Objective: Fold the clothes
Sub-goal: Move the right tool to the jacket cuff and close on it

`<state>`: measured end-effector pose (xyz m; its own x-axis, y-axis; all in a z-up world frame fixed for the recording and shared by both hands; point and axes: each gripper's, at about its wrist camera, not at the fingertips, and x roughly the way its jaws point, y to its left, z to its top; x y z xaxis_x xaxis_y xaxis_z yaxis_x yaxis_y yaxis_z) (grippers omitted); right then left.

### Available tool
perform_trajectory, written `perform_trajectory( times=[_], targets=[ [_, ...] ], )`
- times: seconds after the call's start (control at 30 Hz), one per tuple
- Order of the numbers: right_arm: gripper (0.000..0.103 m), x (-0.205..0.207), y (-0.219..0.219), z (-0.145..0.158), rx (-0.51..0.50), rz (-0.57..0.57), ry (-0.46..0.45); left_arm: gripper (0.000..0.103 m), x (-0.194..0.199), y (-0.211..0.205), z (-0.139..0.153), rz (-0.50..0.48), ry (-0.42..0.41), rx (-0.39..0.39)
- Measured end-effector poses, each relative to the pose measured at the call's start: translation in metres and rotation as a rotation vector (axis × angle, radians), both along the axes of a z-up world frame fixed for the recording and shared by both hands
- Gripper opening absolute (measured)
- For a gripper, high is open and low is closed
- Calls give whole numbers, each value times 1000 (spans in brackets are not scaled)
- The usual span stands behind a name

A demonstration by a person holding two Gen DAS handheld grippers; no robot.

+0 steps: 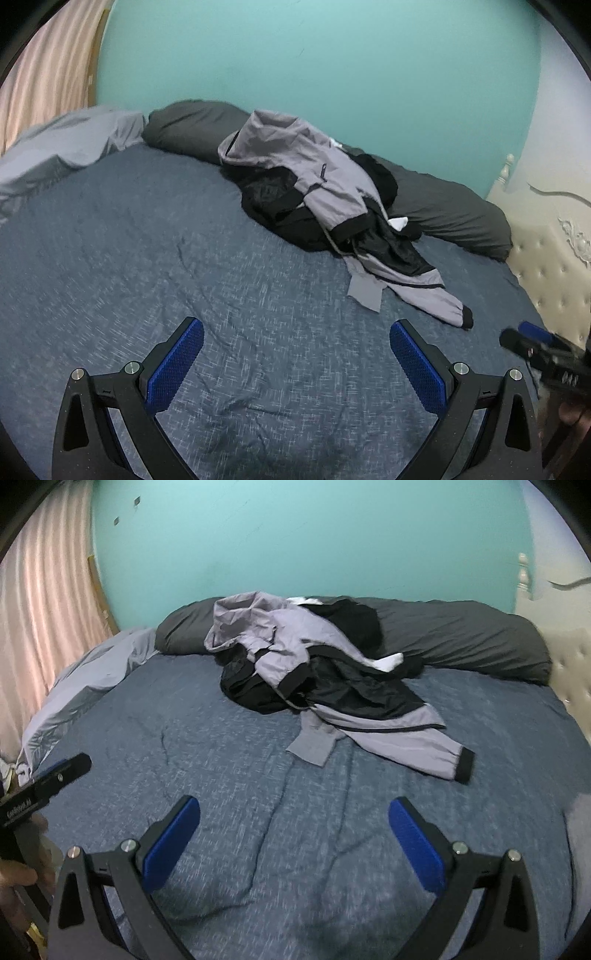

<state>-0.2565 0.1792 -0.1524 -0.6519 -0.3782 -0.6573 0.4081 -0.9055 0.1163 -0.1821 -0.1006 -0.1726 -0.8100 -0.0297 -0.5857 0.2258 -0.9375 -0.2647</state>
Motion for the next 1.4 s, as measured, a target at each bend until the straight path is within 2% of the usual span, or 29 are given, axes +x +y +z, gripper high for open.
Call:
perform_trajectory(
  times=[0.1,0.2,0.4,0.7,0.83,0.93,1.1,1.2,1.3,1.33,1.4],
  targets=[
    [102,-29,-7,-12,-30,-7,-32,102,-6,-9,-18,9,1,17],
    [90,-53,-20,-22,4,6,-31,103,-10,-17,-36,18,-2,47],
    [83,-100,-46,-40,7,45,-65,103,-19,-38,-67,47,-29,91],
    [83,-172,-80,-61,-21,51,-75,103,-30,-68,-78,76,-14,99],
    [90,-201,-93,-73,-45,51,-101,103,-35,-81,-81,89,-7,102],
    [90,-221,-108,-83,-22,83,-120,103,-39,-91,-84,98,-1,104],
    [90,-248,-123,-91,-25,87,-102,103,-37,-103,-91,123,-6,112],
    [90,-267,-125,-96,-61,65,-98,103,-36,-109,-95,137,-9,122],
    [88,-279,-131,-99,-36,46,-78,103,-34,-110,-97,142,-9,116],
    [83,-284,-132,-101,-40,35,-73,103,-34,-110,-98,139,-10,110],
    [79,-291,-132,-103,-64,28,-74,103,-33,-110,-101,133,-12,99]
  ],
)
